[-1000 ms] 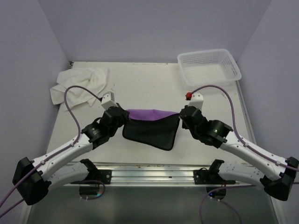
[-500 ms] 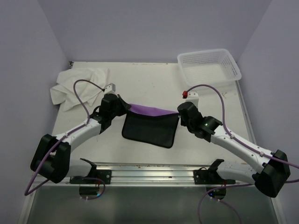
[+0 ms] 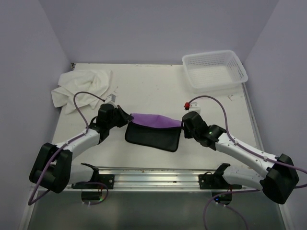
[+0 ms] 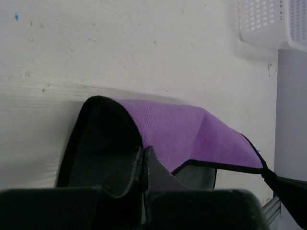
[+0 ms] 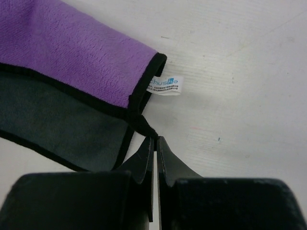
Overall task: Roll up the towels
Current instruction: Fold the towel
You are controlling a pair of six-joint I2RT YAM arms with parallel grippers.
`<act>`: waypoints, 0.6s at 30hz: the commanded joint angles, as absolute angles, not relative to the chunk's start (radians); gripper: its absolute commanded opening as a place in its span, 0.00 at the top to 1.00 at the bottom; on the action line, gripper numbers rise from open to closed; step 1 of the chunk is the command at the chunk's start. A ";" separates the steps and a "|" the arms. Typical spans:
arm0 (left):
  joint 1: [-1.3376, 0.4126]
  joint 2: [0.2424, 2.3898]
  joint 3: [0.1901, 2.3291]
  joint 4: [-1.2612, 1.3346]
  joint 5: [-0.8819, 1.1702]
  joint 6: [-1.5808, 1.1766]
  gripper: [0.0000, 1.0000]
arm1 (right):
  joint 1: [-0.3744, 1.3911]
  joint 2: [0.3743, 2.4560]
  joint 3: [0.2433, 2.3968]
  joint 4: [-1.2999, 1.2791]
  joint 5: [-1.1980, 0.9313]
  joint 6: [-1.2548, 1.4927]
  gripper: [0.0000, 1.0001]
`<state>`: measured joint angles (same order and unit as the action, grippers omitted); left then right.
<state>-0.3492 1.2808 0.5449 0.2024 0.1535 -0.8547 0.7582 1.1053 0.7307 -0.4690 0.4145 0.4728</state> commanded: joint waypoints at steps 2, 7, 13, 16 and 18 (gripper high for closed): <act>-0.330 1.215 0.465 0.235 0.183 -0.885 1.00 | 0.758 1.048 0.701 -0.457 0.354 0.503 1.00; -0.327 1.152 0.437 0.204 0.161 -0.882 0.98 | 0.759 1.031 0.680 -0.465 0.261 0.505 1.00; -0.310 1.138 0.434 0.164 0.133 -0.854 0.98 | 0.761 1.005 0.658 -0.505 0.192 0.503 1.00; -0.301 1.138 0.417 0.164 0.138 -0.854 0.99 | 0.765 0.980 0.637 -0.526 0.183 0.503 1.00; -0.299 1.132 0.408 0.166 0.146 -0.859 1.00 | 0.767 0.968 0.623 -0.538 0.187 0.506 1.00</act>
